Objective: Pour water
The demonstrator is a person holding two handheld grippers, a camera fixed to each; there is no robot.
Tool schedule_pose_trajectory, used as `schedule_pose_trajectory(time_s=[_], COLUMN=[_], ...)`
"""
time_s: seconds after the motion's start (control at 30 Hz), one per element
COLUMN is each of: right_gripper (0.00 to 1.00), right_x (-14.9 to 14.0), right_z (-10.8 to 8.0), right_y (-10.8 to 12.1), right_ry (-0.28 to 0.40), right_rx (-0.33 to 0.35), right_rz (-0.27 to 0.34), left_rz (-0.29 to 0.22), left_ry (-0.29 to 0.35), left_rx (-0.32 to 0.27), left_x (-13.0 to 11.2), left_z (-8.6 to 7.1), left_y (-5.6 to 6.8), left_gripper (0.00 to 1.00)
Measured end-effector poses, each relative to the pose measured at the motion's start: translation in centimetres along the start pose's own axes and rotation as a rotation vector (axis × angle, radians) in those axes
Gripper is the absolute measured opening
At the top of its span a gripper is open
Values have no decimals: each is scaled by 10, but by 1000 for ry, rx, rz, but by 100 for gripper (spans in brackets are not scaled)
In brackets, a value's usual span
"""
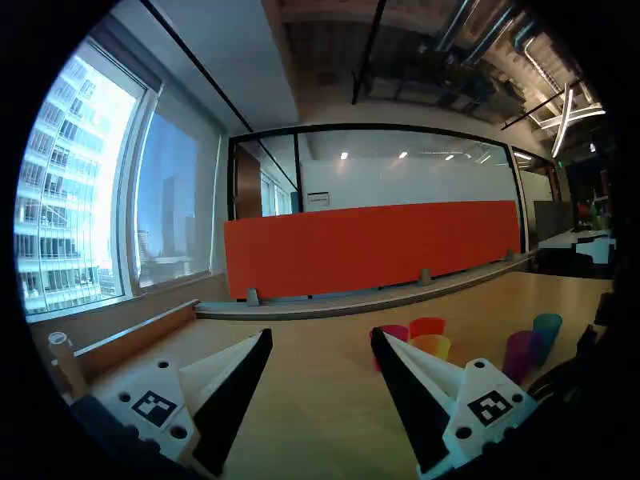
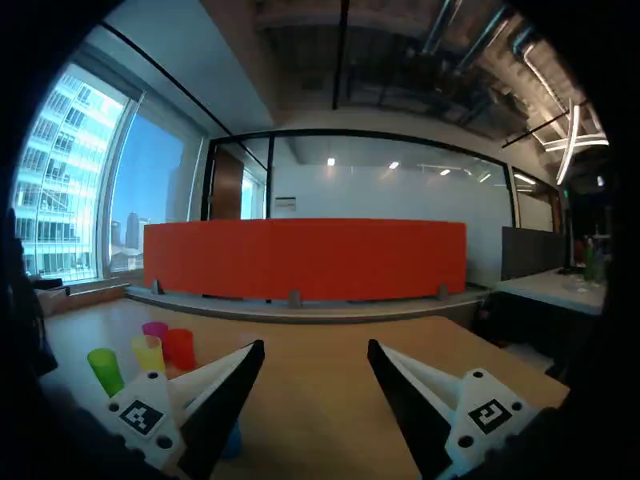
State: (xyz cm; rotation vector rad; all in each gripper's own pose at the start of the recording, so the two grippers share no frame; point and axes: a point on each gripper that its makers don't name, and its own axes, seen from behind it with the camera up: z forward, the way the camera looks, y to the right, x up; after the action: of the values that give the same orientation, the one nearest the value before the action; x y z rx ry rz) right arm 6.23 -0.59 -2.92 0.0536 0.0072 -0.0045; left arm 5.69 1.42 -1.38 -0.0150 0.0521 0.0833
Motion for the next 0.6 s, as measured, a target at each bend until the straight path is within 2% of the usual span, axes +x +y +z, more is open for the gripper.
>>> schedule_pose_trajectory(time_s=[0.2, 0.3, 0.6], right_gripper=[100, 100, 100], right_x=[3, 3, 6], right_z=[-2, -1, 1], right_y=[0, 0, -9], right_ry=[2, -1, -7], right_rx=[-3, -9, 0], right_rz=[-10, -12, -37], left_rz=[16, 17, -22], left_ry=[4, -1, -9], left_rx=[7, 18, 24], left_x=[-9, -15, -31], left_z=[1, 2, 4], left_y=[3, 1, -5], left_gripper=[92, 92, 92])
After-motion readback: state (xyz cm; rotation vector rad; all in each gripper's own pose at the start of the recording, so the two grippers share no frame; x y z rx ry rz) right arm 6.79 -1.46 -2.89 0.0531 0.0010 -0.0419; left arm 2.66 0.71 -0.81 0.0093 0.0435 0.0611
